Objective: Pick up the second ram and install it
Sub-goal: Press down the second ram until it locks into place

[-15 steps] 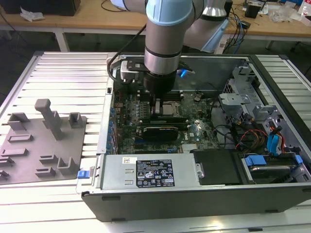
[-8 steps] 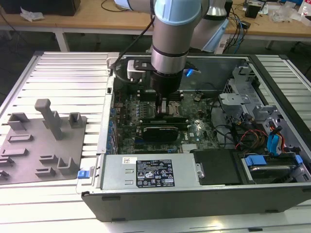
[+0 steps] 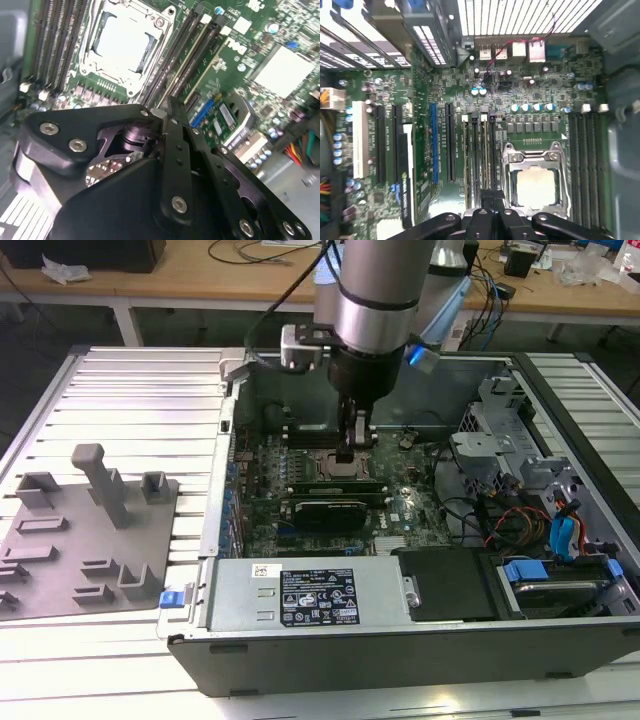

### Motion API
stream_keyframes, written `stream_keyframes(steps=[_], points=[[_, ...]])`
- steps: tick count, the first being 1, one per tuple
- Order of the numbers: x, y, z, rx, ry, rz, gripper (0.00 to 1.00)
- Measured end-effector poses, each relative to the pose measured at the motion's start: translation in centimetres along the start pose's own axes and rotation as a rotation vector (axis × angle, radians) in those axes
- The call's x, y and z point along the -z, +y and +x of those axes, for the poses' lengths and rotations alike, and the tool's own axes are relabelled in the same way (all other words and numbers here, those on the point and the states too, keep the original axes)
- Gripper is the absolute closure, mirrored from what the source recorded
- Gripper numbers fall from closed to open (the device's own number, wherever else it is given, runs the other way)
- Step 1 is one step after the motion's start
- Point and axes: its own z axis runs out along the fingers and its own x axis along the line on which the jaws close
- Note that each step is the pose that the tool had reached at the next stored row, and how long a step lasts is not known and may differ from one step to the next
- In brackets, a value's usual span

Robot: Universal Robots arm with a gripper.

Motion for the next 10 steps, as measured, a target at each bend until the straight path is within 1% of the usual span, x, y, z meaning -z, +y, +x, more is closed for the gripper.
stream_keyframes(steps=[1, 2, 3, 10], points=[[0.97, 0.04, 0.00, 0.000, 0.0000, 0.0000, 0.89], [1.65, 0.07, 0.00, 0.000, 0.0001, 0.0000, 0.89], [2.04, 0.09, 0.00, 0.000, 0.0000, 0.0000, 0.89], [2.09, 0.09, 0.00, 0.000, 0.0000, 0.0000, 0.89]])
